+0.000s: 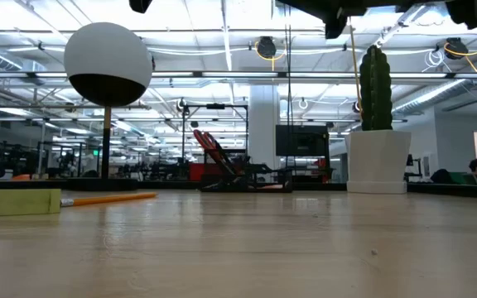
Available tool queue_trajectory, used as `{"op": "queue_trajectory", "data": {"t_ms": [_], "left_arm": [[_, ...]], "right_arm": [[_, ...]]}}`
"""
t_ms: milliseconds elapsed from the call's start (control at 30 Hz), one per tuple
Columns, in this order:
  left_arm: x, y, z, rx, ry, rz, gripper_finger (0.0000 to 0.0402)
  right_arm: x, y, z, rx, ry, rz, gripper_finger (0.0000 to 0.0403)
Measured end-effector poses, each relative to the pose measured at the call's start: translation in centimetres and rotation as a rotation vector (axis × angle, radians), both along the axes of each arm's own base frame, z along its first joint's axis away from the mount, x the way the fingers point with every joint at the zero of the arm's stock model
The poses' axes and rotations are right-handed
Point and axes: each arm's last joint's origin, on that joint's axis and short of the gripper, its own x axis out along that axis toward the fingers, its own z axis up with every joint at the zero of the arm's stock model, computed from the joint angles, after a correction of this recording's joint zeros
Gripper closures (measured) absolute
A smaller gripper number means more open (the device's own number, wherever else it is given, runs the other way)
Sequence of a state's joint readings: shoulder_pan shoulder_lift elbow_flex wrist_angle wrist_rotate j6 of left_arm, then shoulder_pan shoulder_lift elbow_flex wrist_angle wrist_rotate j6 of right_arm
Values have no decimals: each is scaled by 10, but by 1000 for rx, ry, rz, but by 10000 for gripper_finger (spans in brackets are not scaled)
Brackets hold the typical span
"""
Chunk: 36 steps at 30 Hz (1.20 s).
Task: Pick and place office supplies into organizer
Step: Put the black pen into the desk organizer
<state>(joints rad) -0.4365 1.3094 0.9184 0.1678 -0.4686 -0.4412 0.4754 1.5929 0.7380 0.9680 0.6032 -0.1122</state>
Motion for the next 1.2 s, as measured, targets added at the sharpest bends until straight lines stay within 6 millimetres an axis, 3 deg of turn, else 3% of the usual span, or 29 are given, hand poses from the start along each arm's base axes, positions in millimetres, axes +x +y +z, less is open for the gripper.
{"op": "queue_trajectory", "data": {"t_ms": [600,1200], "left_arm": [[0,0,1,15,-7,0,220],[19,10,-11,20,-6,43,354]], "right_arm": [[11,-24,7,16,-75,66,377],[12,-26,9,21,-94,77,374]]}}
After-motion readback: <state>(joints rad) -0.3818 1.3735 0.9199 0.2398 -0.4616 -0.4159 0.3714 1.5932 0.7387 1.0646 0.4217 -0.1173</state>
